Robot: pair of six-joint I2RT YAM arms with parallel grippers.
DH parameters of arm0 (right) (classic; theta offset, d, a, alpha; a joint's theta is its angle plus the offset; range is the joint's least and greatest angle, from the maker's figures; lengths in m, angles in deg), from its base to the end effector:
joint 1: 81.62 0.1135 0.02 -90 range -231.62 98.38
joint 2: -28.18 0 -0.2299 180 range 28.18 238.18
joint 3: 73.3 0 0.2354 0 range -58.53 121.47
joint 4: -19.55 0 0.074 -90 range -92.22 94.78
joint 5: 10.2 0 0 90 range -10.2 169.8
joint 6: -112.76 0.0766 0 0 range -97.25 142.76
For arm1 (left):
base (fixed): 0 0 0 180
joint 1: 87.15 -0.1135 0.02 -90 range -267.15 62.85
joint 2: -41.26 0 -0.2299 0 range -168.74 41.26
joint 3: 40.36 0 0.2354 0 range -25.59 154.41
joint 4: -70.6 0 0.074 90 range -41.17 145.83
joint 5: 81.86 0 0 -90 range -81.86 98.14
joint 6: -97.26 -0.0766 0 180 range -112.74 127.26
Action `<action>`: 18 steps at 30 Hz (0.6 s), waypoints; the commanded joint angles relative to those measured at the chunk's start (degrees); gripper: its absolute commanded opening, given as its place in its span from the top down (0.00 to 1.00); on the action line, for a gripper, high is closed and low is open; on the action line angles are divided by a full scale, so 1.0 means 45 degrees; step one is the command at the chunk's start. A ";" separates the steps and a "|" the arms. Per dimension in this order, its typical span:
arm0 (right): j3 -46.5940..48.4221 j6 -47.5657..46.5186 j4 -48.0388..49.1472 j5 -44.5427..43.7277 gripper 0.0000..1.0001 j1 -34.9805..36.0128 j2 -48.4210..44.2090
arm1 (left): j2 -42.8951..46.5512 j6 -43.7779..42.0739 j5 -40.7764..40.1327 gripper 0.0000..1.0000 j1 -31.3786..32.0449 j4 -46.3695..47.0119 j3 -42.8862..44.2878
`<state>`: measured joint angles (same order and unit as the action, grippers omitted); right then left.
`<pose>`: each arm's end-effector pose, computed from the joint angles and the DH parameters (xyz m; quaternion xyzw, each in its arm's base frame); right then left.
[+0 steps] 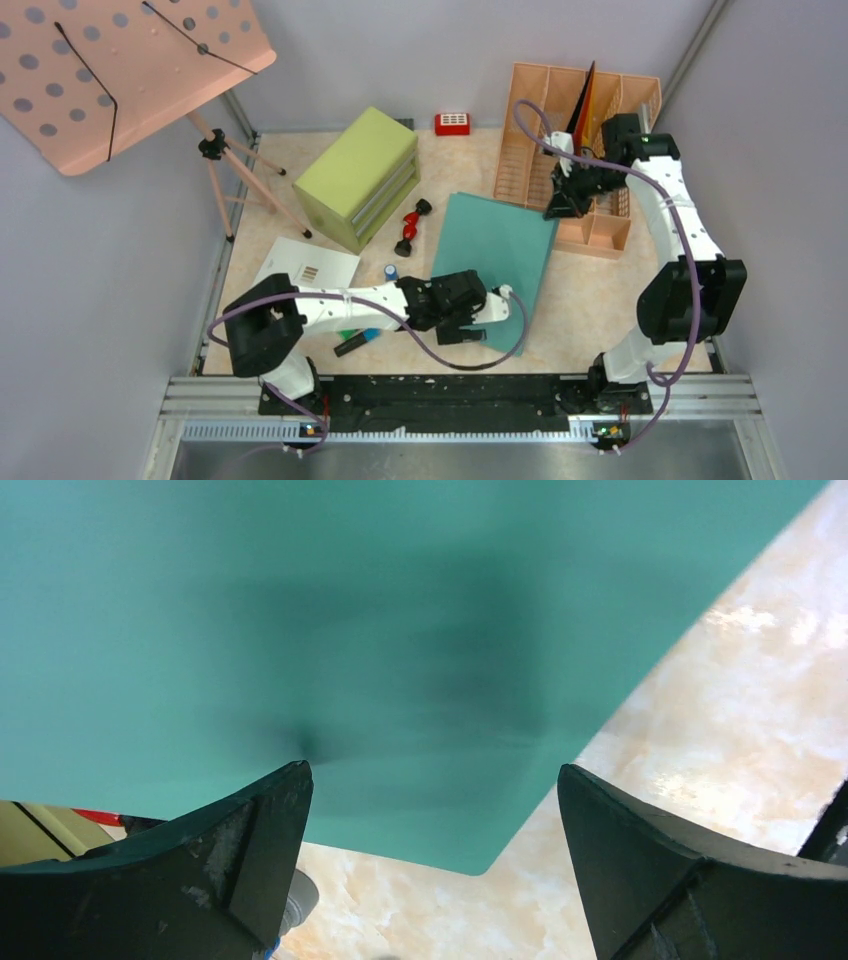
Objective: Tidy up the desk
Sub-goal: Pick up the folder from the center of the board.
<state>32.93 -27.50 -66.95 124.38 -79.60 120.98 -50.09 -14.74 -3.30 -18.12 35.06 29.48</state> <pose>0.2956 0.0642 0.2748 -0.4533 0.7970 0.2867 0.2776 0.1307 -0.2985 0.1319 0.6609 0.6888 -0.0250 0.2969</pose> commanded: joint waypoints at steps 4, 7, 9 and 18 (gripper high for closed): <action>-0.1225 0.0742 0.1520 -0.0952 1.00 0.0039 -0.0553 | 0.0382 0.0990 0.1262 0.02 -0.0702 -0.0206 0.0744; -0.2446 0.1481 0.2817 -0.1689 1.00 0.0039 -0.0849 | 0.0121 0.1116 0.1522 0.02 -0.0693 -0.0176 0.0774; -0.2965 0.2075 0.3537 -0.1851 1.00 0.0039 -0.0990 | -0.0110 0.1230 0.1693 0.02 -0.0693 -0.0199 0.0879; -0.4013 0.4876 0.5904 -0.3403 0.72 -0.0079 -0.1634 | -0.0995 0.1838 0.1956 0.02 -0.0693 -0.0157 0.1112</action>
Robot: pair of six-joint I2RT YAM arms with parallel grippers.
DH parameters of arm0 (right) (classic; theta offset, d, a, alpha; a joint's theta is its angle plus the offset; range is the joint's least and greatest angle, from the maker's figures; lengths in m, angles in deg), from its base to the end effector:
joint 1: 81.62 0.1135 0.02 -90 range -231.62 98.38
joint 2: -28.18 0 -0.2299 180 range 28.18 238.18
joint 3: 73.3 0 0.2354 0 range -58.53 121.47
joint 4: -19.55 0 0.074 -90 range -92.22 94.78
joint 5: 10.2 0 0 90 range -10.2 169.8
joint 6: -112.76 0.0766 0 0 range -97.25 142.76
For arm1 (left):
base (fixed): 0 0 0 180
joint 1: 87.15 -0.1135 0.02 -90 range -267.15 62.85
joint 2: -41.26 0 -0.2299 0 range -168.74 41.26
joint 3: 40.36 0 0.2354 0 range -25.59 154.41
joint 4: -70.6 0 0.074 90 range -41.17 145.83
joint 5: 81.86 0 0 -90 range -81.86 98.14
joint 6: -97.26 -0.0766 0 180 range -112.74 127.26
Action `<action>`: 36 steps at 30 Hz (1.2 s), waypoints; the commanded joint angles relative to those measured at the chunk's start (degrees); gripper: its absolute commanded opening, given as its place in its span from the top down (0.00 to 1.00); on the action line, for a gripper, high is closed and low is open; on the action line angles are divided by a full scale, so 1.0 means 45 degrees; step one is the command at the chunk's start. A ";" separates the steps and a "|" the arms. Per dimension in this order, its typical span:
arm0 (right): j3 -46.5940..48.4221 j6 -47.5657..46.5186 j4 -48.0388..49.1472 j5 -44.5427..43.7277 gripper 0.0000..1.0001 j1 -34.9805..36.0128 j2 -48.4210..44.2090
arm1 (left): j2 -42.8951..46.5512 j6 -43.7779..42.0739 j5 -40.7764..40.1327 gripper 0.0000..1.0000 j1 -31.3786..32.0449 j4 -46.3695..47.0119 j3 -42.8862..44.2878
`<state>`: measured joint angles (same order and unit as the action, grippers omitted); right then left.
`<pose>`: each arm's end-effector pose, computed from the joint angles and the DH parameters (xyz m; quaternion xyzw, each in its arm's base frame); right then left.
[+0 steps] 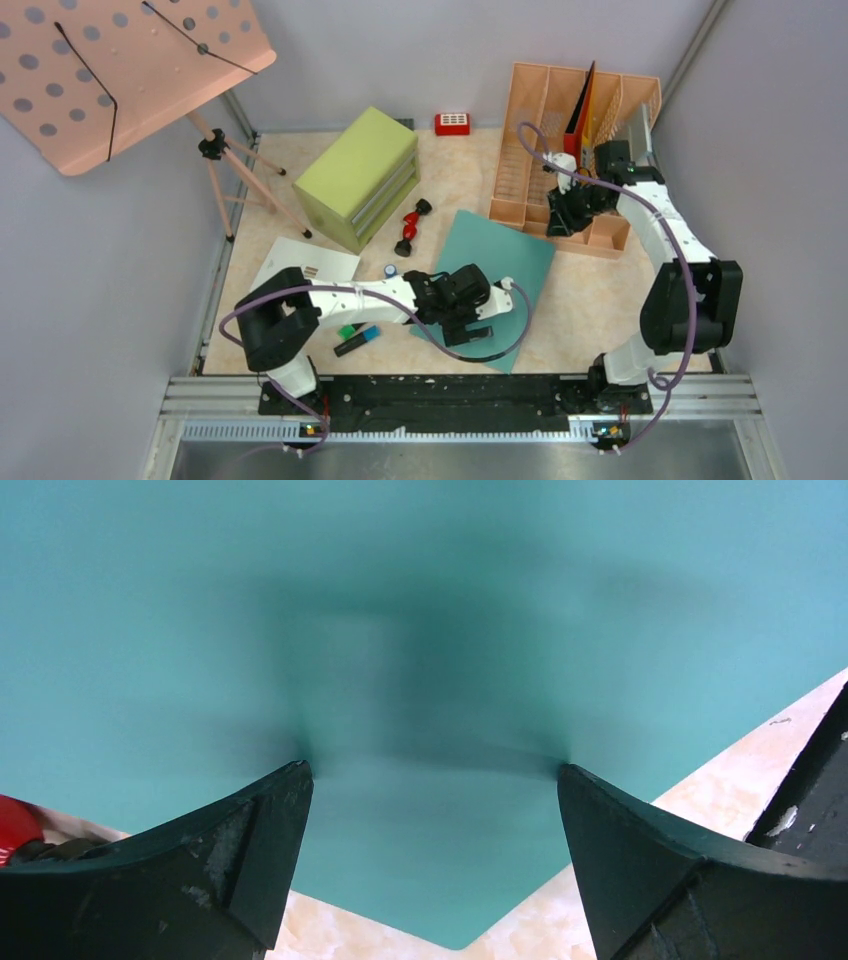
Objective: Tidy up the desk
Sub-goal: Pick up the folder from the center of the board.
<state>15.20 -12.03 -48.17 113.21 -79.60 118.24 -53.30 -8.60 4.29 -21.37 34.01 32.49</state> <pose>0.3027 0.0529 0.2080 -0.3465 0.8777 0.2227 0.2450 0.1425 -0.3043 0.1276 0.6215 0.7336 -0.0859 0.2611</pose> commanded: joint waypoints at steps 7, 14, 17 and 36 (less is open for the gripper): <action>-0.0550 0.1707 0.1479 -0.1602 0.50 -0.0673 -0.2000 | -0.0756 0.0902 -0.0068 0.03 0.0016 0.0233 0.0709; -0.2000 0.0965 0.0890 0.0812 0.43 -0.1484 -0.1333 | -0.0748 0.0985 -0.0298 0.03 0.0011 0.0455 0.0666; -0.2453 0.0747 0.0973 0.2048 0.37 -0.1484 -0.0441 | -0.0799 0.1049 -0.0210 0.03 0.0011 0.0417 0.0666; -0.5359 0.3152 0.4643 0.2900 0.29 -0.0884 0.0920 | 0.0457 0.0835 -0.0035 0.02 -0.0697 0.0074 0.1174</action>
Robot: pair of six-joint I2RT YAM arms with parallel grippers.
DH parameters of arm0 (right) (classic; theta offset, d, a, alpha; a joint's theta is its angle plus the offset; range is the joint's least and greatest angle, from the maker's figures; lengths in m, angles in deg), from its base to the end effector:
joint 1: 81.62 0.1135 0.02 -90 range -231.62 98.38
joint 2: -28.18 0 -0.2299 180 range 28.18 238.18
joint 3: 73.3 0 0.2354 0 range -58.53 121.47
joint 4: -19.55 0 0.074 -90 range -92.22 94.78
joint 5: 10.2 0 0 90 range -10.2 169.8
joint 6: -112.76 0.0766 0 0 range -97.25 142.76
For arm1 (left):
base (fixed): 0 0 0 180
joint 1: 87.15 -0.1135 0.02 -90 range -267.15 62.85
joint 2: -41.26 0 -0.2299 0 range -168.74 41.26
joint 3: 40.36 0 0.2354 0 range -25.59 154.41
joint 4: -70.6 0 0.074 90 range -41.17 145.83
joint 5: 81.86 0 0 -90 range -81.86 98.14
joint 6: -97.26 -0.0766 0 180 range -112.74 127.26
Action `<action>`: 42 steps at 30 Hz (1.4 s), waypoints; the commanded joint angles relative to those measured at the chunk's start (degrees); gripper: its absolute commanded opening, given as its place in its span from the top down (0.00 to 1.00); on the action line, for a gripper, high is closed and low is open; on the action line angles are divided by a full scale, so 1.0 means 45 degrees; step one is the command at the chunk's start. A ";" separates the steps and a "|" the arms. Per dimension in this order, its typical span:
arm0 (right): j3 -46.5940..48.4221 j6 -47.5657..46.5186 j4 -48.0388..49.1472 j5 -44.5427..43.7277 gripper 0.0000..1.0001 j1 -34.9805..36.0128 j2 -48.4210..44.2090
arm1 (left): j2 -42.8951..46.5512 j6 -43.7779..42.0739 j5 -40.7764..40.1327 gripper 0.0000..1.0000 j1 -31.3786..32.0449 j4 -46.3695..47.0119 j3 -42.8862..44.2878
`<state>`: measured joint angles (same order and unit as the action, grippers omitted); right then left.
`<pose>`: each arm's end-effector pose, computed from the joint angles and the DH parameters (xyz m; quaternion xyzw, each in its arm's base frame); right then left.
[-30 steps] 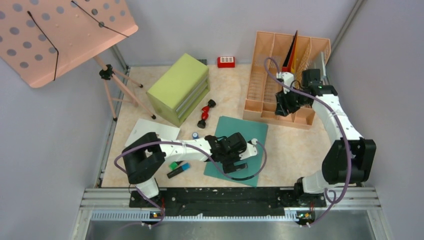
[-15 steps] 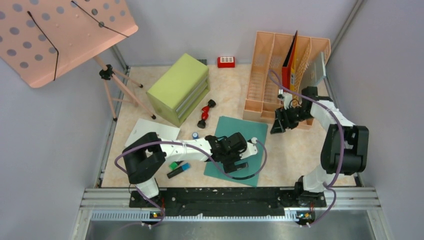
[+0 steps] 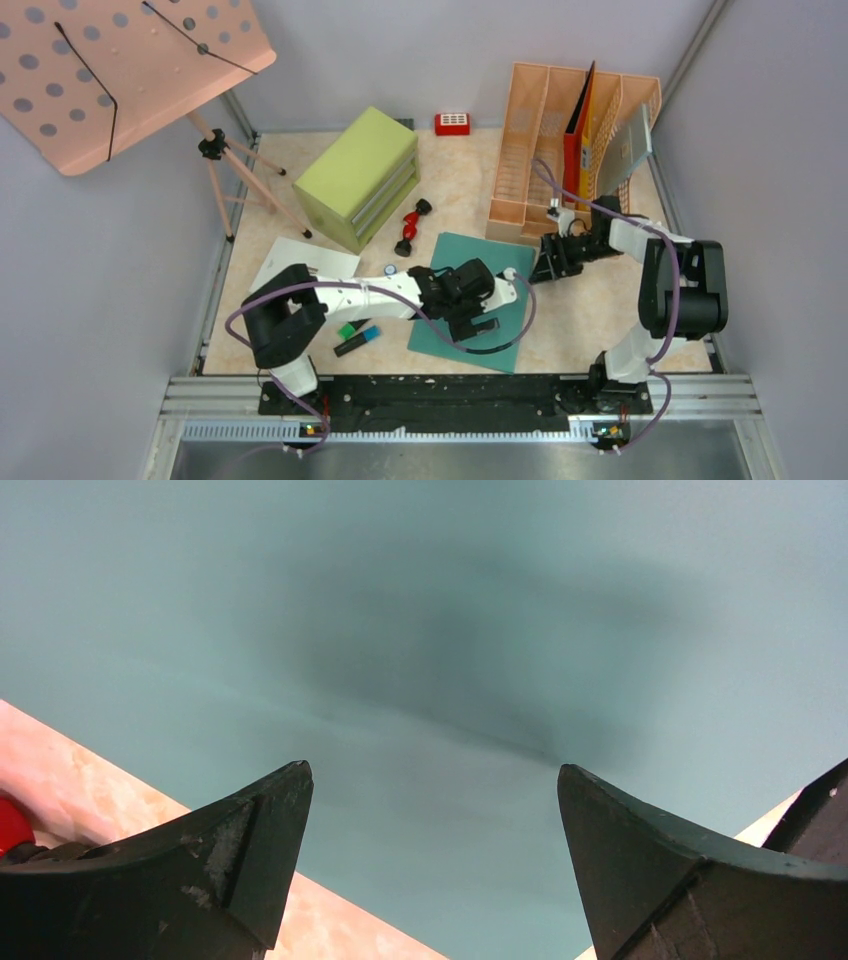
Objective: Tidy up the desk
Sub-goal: Pick up the folder from the center of the board.
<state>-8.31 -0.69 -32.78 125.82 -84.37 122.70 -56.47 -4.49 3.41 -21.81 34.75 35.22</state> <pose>0.2633 0.0425 0.1008 -0.1922 0.8982 0.3650 0.1520 0.1512 -0.3142 0.1251 0.5896 0.7583 -0.0887 0.2637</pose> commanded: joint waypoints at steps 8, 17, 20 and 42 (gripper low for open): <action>-0.0494 0.1889 0.2272 -0.0463 0.29 0.1083 -0.0486 | 0.2140 0.0905 0.3206 0.01 -0.3709 -0.1858 0.0971; -0.0663 0.3557 0.3080 -0.0893 0.26 0.1111 -0.0580 | 0.0318 0.3457 0.5087 0.01 -0.5749 -0.3396 0.2282; -0.0748 0.3553 0.2985 -0.1096 0.25 0.1122 -0.0652 | -0.0269 0.3912 0.5224 0.02 -0.6033 -0.3657 0.2615; -0.0095 0.4354 0.2589 -0.0611 0.24 0.1098 0.1235 | -0.1774 0.5240 0.6354 0.02 -0.5902 -0.2463 0.1641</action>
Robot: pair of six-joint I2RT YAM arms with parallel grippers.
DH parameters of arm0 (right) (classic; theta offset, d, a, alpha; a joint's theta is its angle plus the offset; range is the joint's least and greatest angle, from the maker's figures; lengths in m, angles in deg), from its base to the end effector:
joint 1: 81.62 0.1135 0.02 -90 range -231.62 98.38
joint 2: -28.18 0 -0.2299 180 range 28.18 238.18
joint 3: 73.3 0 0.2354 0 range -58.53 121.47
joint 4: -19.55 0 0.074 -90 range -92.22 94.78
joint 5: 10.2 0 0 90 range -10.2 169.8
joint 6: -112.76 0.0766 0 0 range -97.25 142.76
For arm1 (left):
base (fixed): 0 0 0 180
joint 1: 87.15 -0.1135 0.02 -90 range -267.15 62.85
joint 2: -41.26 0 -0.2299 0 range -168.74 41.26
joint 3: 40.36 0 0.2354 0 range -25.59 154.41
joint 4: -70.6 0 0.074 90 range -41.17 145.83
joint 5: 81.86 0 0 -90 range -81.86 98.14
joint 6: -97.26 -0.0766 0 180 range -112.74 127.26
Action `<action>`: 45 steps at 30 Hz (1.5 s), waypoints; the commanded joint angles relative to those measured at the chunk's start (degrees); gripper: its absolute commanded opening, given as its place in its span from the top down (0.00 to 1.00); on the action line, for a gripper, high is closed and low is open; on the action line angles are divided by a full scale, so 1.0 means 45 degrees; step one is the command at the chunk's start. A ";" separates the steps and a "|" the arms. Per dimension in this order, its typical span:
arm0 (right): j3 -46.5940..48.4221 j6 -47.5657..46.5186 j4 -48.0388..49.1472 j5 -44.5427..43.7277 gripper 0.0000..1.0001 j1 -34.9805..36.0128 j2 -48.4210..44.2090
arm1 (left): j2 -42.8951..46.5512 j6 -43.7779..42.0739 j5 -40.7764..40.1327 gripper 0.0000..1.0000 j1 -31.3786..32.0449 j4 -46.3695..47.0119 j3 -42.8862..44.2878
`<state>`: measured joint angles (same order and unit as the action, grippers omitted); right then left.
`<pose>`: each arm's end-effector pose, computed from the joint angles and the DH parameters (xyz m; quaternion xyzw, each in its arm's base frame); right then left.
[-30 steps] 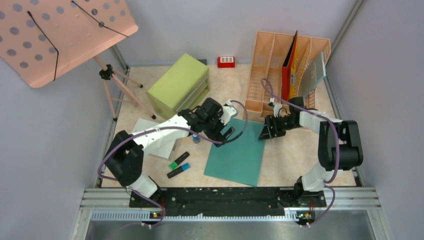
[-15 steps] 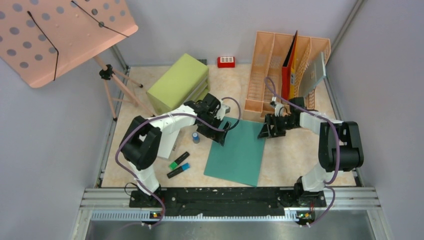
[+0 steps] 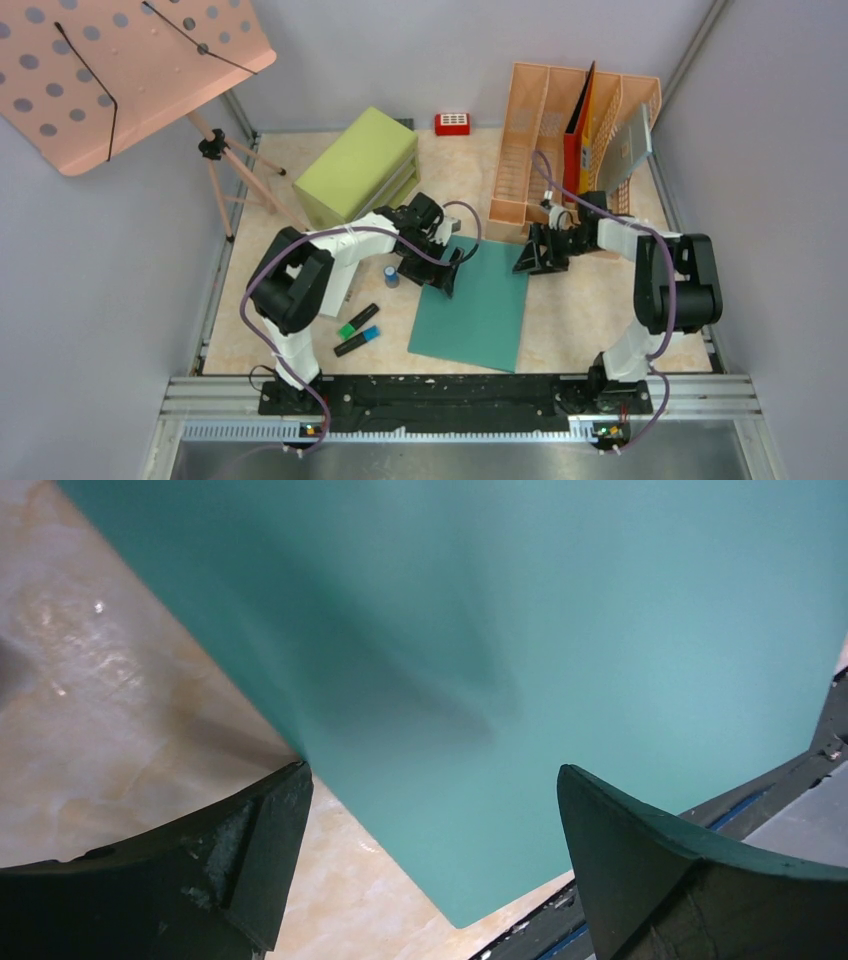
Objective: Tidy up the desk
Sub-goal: Pick up the folder from the center of the board.
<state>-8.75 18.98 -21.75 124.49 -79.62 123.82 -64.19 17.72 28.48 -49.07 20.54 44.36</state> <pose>0.2810 0.0637 0.0983 -0.1042 0.9099 0.3735 0.1474 0.2586 -0.2364 0.1141 0.2603 0.9354 -0.2262 0.0782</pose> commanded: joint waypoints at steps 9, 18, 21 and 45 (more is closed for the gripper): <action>0.0183 0.0425 0.0343 0.0908 0.24 0.0049 0.1718 | -0.0443 0.0688 0.2024 0.03 0.0596 0.1537 -0.0761; 0.0159 0.0351 0.0439 0.2281 0.24 0.0037 0.2083 | -0.0966 0.0727 0.2423 0.03 0.0769 0.1619 -0.0689; 0.0131 0.0147 0.0376 0.2815 0.25 0.0045 0.2059 | -0.1024 0.0704 0.2536 0.03 0.0821 0.1591 -0.0640; 0.1217 -0.4770 -0.4591 0.6681 0.36 0.0044 0.0559 | -0.1195 0.0586 0.2685 0.04 0.0893 0.1499 -0.0472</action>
<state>-5.80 3.05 -32.72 141.16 -81.81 128.98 -65.15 21.82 37.68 -47.34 16.70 42.94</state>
